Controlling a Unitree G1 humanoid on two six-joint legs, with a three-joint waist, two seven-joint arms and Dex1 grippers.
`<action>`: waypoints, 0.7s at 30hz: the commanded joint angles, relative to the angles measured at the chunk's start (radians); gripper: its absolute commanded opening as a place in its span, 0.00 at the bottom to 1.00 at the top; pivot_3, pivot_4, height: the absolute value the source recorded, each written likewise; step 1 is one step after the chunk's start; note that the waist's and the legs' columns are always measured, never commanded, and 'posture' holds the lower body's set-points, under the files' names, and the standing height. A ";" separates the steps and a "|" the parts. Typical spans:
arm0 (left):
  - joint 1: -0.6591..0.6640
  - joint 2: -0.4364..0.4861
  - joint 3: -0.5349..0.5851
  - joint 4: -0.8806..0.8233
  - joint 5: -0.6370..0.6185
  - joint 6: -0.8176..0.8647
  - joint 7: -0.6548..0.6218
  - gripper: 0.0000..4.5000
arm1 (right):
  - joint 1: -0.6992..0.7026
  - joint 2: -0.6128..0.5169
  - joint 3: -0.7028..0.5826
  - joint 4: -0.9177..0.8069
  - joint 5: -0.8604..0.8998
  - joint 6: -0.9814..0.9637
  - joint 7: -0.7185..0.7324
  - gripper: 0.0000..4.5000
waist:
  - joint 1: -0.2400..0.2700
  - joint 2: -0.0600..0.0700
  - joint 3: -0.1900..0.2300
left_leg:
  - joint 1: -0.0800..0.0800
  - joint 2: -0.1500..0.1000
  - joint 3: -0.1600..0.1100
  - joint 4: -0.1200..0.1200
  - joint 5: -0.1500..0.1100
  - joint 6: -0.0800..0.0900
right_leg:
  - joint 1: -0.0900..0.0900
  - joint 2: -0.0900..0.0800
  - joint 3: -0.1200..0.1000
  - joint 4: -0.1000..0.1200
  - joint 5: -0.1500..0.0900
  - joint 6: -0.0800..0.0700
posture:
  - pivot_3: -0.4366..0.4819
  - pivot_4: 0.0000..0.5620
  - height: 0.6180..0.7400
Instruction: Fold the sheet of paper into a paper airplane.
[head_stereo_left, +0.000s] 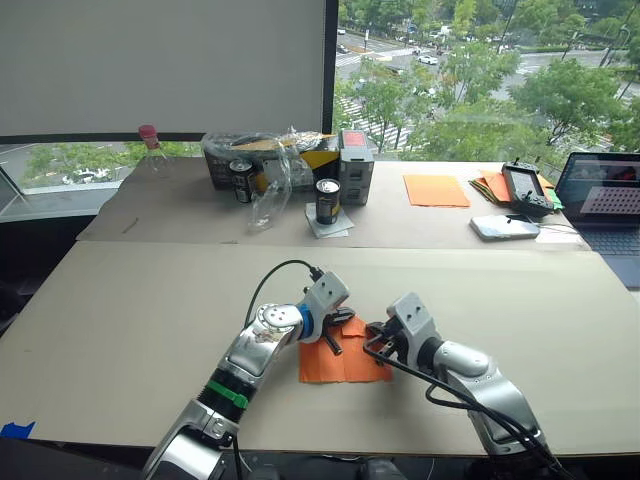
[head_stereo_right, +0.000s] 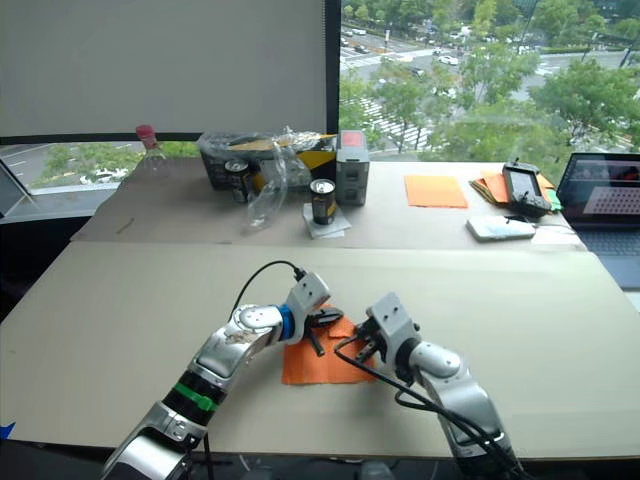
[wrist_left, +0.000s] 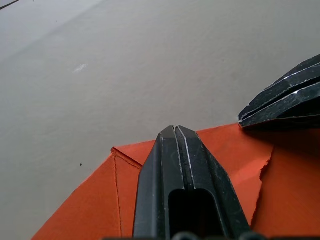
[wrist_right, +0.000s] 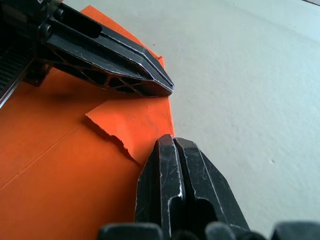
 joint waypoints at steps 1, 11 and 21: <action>0.023 -0.003 -0.009 0.022 0.003 0.019 0.001 0.00 | 0.085 -0.034 0.001 -0.017 0.012 0.075 -0.003 0.01 | 0.002 0.000 0.000 | 0.000 0.000 0.000 0.000 0.000 0.000 | 0.000 0.000 0.000 0.000 -0.001 0.001 | 0.48 0.27 0.93; 0.012 -0.013 0.000 0.050 0.005 0.003 -0.001 0.00 | 0.071 -0.054 -0.071 -0.147 0.061 0.034 -0.030 0.01 | 0.010 -0.001 -0.001 | 0.000 0.000 0.000 0.000 0.000 0.000 | 0.000 0.000 0.000 -0.001 -0.004 0.007 | 0.48 0.27 0.93; 0.022 -0.003 0.032 0.021 -0.008 0.016 0.001 0.00 | -0.120 -0.066 0.104 -0.011 0.035 0.008 0.031 0.01 | 0.005 -0.001 -0.001 | 0.000 0.000 0.000 -0.001 0.000 0.000 | 0.000 0.000 0.000 -0.002 -0.004 0.006 | 0.48 0.27 0.93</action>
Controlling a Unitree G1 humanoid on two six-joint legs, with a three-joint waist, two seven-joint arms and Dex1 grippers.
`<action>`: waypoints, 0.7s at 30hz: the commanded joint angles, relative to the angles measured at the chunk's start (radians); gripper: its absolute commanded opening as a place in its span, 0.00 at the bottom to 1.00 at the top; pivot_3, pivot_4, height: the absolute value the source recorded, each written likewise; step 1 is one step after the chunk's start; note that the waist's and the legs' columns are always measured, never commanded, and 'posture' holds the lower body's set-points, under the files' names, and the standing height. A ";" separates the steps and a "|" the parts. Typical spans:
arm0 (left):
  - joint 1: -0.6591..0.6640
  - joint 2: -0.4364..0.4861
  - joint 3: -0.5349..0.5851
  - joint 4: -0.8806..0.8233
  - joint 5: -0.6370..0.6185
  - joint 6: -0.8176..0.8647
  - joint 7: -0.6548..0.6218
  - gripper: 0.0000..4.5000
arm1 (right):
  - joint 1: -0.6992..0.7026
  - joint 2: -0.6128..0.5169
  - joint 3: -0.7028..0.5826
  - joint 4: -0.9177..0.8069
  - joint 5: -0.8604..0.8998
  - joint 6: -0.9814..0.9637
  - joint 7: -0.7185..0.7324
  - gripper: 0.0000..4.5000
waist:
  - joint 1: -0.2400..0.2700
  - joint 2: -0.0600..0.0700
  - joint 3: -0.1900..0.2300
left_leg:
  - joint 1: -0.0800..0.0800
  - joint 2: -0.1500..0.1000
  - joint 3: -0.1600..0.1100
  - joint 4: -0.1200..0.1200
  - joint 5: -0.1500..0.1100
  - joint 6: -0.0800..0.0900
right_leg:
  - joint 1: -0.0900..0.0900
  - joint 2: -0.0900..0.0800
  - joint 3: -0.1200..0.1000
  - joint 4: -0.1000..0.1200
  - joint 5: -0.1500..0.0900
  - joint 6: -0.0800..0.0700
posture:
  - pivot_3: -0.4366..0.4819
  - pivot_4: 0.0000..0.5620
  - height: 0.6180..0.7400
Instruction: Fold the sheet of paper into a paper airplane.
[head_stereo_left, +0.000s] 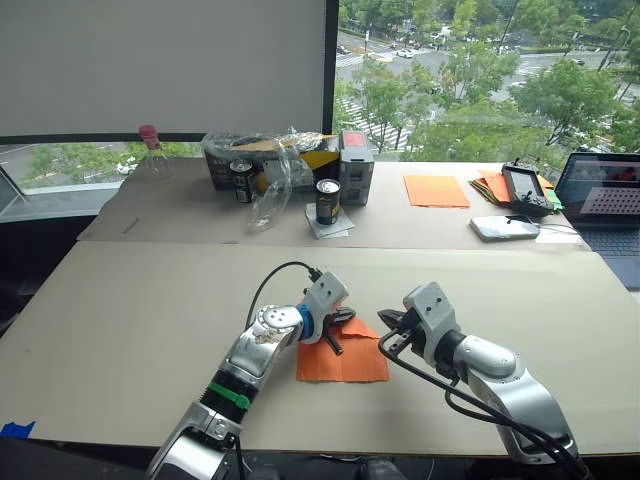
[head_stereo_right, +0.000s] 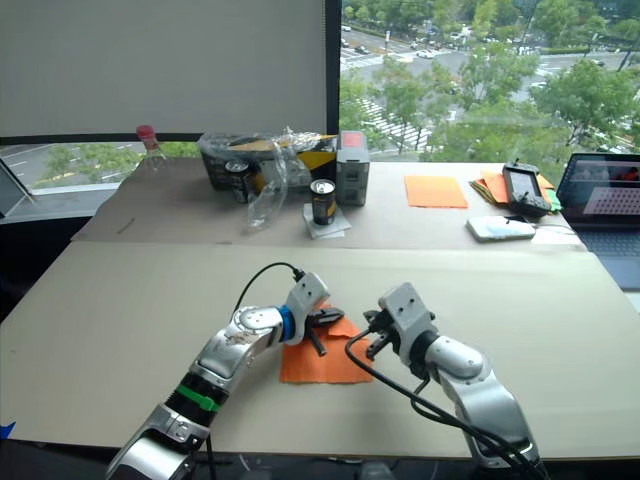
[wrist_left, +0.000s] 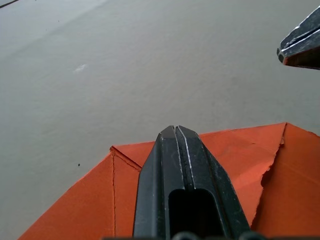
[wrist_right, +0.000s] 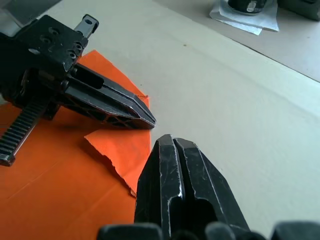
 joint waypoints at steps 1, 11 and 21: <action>0.017 0.011 0.016 -0.001 -0.007 0.031 0.007 0.00 | -0.035 0.009 0.071 0.085 -0.012 -0.008 0.022 0.01 | -0.001 0.000 0.000 | 0.000 0.000 0.000 0.000 0.000 0.000 | 0.000 0.000 0.000 0.000 0.001 -0.001 | 0.48 0.27 0.93; 0.009 0.055 0.121 -0.096 -0.090 0.124 0.010 0.00 | -0.055 0.004 0.152 0.193 -0.011 0.067 0.054 0.01 | -0.019 0.000 0.000 | 0.000 0.001 0.000 0.000 0.000 0.000 | 0.000 0.001 0.000 0.001 0.002 -0.004 | 0.48 0.27 0.93; 0.021 0.132 0.461 -0.304 -0.296 0.426 0.110 0.06 | -0.122 0.024 0.226 0.274 -0.024 0.068 0.107 0.00 | -0.026 0.000 0.000 | 0.001 0.001 0.000 -0.001 0.000 0.000 | -0.001 0.001 0.000 0.001 0.002 -0.004 | 0.48 0.27 0.93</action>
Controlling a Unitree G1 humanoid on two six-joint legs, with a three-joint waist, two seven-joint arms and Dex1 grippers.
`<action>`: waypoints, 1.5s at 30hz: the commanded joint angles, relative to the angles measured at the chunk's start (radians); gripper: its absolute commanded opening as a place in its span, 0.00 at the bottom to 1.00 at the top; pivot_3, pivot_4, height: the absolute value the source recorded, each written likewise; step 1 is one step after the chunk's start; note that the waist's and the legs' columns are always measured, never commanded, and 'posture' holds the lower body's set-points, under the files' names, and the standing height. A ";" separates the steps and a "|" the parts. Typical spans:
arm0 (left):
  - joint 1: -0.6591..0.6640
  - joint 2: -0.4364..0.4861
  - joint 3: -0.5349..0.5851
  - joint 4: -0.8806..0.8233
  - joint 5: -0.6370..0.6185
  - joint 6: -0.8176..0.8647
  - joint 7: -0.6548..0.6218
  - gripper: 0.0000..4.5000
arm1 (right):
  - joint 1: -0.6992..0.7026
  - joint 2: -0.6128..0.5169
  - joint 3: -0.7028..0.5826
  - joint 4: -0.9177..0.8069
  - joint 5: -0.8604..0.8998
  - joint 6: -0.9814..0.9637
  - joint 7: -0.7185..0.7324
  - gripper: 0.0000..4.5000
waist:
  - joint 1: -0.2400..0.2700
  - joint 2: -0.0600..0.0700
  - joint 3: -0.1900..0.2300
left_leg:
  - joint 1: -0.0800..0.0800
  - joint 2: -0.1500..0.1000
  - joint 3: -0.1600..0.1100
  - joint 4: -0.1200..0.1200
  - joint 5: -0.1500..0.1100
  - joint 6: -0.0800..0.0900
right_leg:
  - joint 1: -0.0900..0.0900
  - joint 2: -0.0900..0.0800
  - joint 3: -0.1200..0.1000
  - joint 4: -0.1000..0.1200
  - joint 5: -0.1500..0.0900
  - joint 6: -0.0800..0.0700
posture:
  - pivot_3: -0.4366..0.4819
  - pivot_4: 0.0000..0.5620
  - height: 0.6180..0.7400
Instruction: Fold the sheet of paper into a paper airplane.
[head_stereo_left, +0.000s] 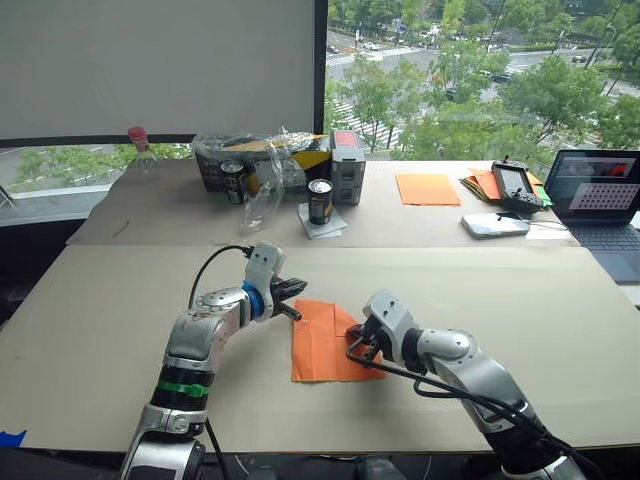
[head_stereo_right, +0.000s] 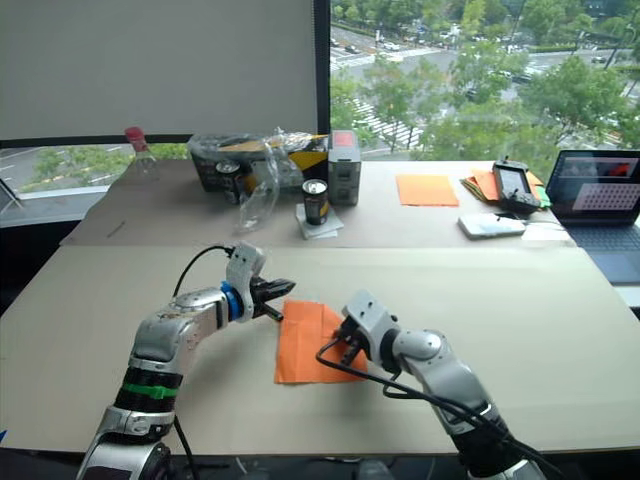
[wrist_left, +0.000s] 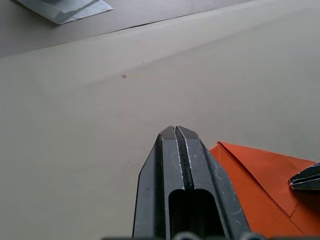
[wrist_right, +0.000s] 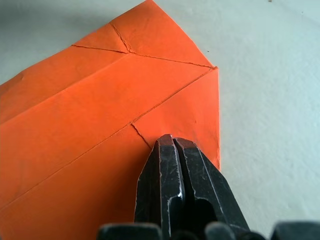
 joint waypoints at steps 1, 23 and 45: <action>0.029 0.024 0.119 -0.121 -0.077 0.124 0.055 0.12 | 0.008 0.019 0.088 0.091 -0.012 0.030 0.029 0.00 | -0.007 0.000 0.000 | 0.000 0.000 0.000 0.000 0.000 0.000 | 0.000 0.000 0.000 0.000 0.000 0.000 | 0.48 0.27 0.93; 0.157 -0.074 0.117 -0.233 -0.204 0.278 0.211 0.55 | -0.015 0.041 0.103 0.119 -0.046 0.019 0.047 0.00 | -0.018 -0.002 -0.001 | 0.004 0.001 0.000 -0.002 0.000 0.000 | 0.001 0.001 0.000 0.002 -0.001 0.000 | 0.48 0.27 0.93; 0.120 0.031 -0.097 -0.185 -0.081 -0.016 0.154 0.00 | -0.084 0.042 -0.034 0.048 -0.030 0.047 -0.013 0.00 | -0.011 -0.001 0.000 | 0.001 0.000 0.000 -0.002 0.000 0.000 | -0.001 0.000 0.000 0.000 -0.003 0.003 | 0.48 0.27 0.93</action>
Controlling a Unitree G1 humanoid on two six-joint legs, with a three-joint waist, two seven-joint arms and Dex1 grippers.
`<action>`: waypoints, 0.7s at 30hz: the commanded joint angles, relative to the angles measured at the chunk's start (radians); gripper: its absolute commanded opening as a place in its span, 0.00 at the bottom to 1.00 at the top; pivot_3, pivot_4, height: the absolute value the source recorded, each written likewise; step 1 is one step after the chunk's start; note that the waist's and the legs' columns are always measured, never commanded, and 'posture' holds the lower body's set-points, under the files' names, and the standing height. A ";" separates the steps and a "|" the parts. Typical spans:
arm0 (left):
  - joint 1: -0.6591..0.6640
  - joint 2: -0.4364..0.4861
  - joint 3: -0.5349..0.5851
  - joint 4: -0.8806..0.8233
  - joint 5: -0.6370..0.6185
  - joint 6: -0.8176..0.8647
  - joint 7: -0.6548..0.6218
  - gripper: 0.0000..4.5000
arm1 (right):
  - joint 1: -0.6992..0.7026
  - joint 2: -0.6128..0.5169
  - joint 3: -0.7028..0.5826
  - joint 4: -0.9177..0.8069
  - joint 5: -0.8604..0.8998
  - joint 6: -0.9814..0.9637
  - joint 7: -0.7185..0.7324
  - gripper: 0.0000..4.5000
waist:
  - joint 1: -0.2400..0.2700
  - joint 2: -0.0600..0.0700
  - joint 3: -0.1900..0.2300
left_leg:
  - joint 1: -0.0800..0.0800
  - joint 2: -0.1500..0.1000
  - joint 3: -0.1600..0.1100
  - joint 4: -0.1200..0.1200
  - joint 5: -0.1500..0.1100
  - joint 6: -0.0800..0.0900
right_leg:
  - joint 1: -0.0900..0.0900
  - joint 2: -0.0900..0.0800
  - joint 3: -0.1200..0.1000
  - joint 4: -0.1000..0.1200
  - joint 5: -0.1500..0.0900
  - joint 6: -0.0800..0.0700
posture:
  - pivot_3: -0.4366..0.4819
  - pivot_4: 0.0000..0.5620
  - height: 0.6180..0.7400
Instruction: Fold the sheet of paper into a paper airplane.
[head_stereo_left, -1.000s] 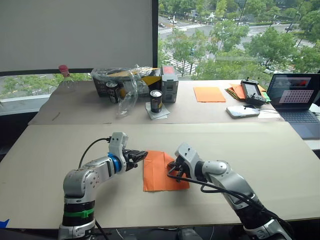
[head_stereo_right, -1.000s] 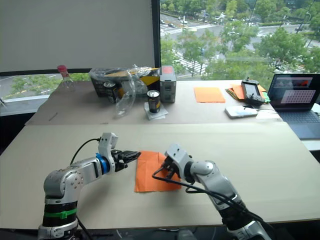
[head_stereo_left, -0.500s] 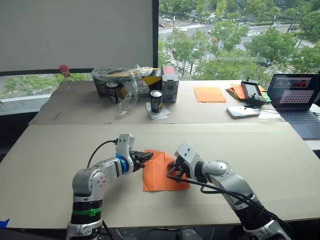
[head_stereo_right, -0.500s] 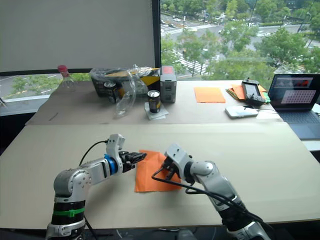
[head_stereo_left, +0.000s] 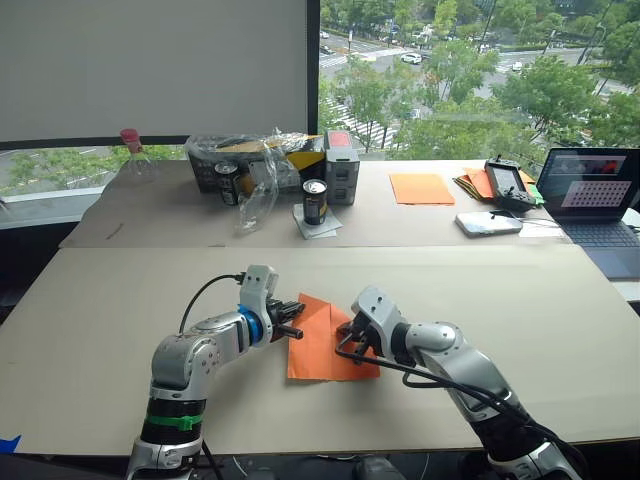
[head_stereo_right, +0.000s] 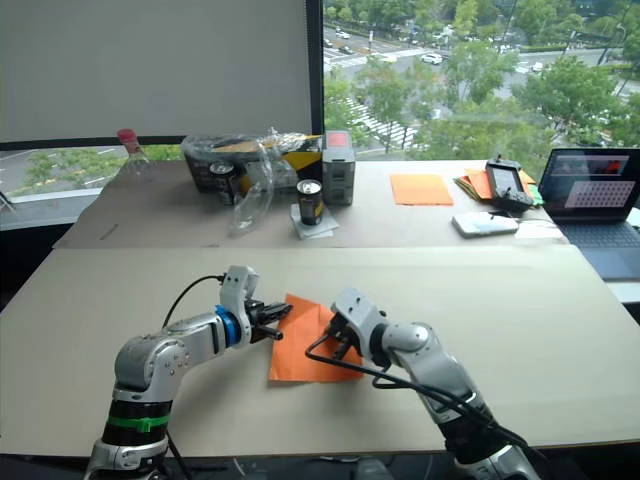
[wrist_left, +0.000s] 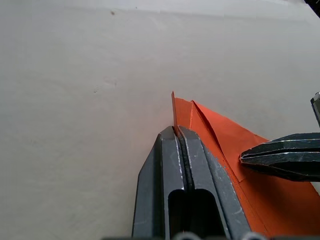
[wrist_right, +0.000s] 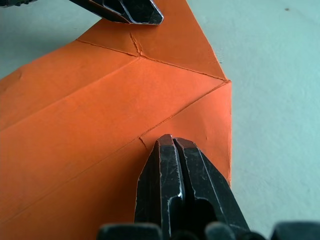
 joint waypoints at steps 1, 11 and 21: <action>-0.024 0.054 -0.077 0.006 0.104 -0.203 -0.042 0.00 | -0.035 0.001 -0.053 0.000 0.007 0.045 -0.035 0.00 | 0.004 0.000 0.001 | -0.001 0.000 0.000 0.000 0.000 0.000 | -0.001 0.000 0.000 0.000 0.000 -0.001 | 0.48 0.27 0.93; -0.048 0.202 -0.289 0.111 0.359 -0.621 -0.199 0.00 | -0.051 0.006 -0.111 -0.033 0.013 0.066 -0.088 0.00 | 0.025 0.001 0.004 | -0.020 -0.001 0.000 0.000 0.001 -0.001 | -0.020 -0.002 0.000 0.000 0.005 -0.008 | 0.48 0.27 0.93; -0.039 0.212 -0.360 0.194 0.549 -0.785 -0.178 0.00 | -0.007 0.041 -0.117 -0.050 0.041 0.067 -0.109 0.00 | 0.023 0.001 0.004 | -0.019 -0.001 0.000 0.001 0.001 0.000 | -0.019 -0.002 0.000 0.001 0.005 -0.008 | 0.48 0.27 0.93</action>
